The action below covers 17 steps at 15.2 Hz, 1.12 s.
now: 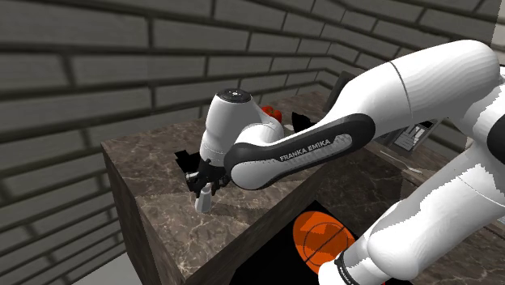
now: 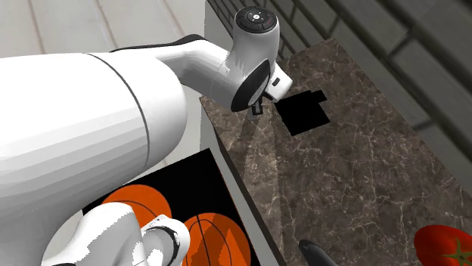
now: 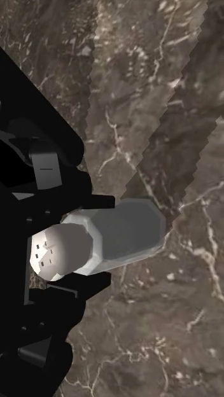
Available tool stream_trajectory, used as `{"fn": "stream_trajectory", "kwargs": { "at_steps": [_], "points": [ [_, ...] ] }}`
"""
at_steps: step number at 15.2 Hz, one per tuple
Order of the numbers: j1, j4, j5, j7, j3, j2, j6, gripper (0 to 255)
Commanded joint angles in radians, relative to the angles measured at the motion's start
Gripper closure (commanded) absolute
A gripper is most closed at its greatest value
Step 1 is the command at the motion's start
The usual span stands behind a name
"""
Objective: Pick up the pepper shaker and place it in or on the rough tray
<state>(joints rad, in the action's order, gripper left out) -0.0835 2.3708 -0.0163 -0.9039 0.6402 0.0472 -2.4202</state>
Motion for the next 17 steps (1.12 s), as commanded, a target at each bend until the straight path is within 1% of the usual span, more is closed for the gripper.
{"fn": "stream_trajectory", "kwargs": {
  "at_steps": [1, 6, 11, 17],
  "points": [
    [0.000, 0.000, 0.000, 0.000, 0.000, 0.000, 0.000, 255],
    [0.000, 0.000, 0.000, 0.000, 0.000, 0.000, 0.000, 255],
    [0.004, -0.027, 0.044, 0.034, -0.007, 0.052, 0.069, 255],
    [0.009, -0.068, 0.081, 0.064, -0.019, 0.104, 0.154, 255]
  ]
}}
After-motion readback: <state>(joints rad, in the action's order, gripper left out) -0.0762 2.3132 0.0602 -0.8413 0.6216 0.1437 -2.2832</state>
